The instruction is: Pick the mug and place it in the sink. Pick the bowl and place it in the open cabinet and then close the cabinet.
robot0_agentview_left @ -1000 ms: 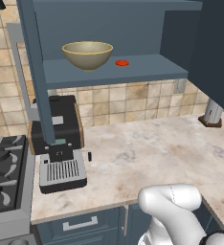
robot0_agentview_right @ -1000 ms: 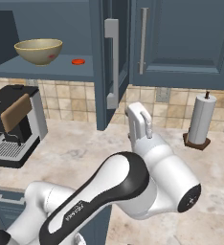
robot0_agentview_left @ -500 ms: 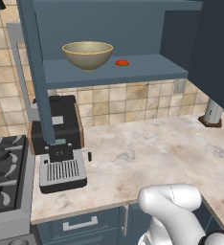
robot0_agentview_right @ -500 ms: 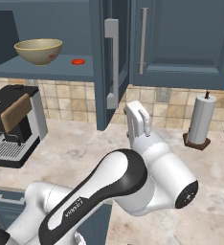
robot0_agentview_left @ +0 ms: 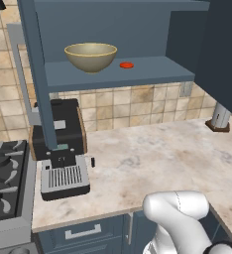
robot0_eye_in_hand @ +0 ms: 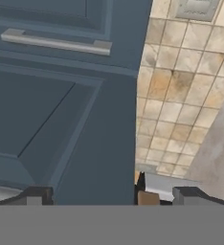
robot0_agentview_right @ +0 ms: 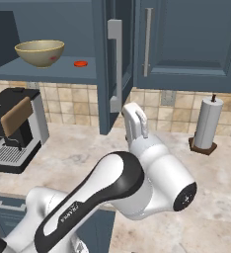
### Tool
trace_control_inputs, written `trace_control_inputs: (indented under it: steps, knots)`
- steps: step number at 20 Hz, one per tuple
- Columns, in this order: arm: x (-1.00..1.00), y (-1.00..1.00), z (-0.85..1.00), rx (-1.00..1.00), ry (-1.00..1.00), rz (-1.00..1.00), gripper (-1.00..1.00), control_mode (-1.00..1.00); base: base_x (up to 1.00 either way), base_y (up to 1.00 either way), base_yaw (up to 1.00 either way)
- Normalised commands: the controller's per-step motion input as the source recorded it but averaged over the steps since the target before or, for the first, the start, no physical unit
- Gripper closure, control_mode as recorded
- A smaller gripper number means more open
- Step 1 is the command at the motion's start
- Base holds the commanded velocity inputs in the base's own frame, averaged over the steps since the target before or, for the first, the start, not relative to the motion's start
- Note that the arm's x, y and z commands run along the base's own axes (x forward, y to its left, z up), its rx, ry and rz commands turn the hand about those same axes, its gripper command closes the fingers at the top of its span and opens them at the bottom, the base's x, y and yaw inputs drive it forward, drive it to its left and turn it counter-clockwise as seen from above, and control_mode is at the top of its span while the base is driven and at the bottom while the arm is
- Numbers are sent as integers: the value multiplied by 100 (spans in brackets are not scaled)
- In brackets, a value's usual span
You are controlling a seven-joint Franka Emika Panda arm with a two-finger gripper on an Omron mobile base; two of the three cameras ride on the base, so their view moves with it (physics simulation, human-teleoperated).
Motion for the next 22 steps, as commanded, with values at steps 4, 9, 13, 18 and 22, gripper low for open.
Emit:
trace_control_inputs:
  steps: [4,9,13,18,22]
  knots:
    - [18,4,4,0,0,0,-100,-100,0,0,0]
    - [24,0,8,1,2,0,-100,-100,0,0,0]
    - [-8,20,19,3,0,0,-100,-100,0,0,0]
    - [-30,47,24,6,-1,0,-100,-100,0,0,0]
    - [-14,65,14,3,-2,0,-100,-100,0,0,0]
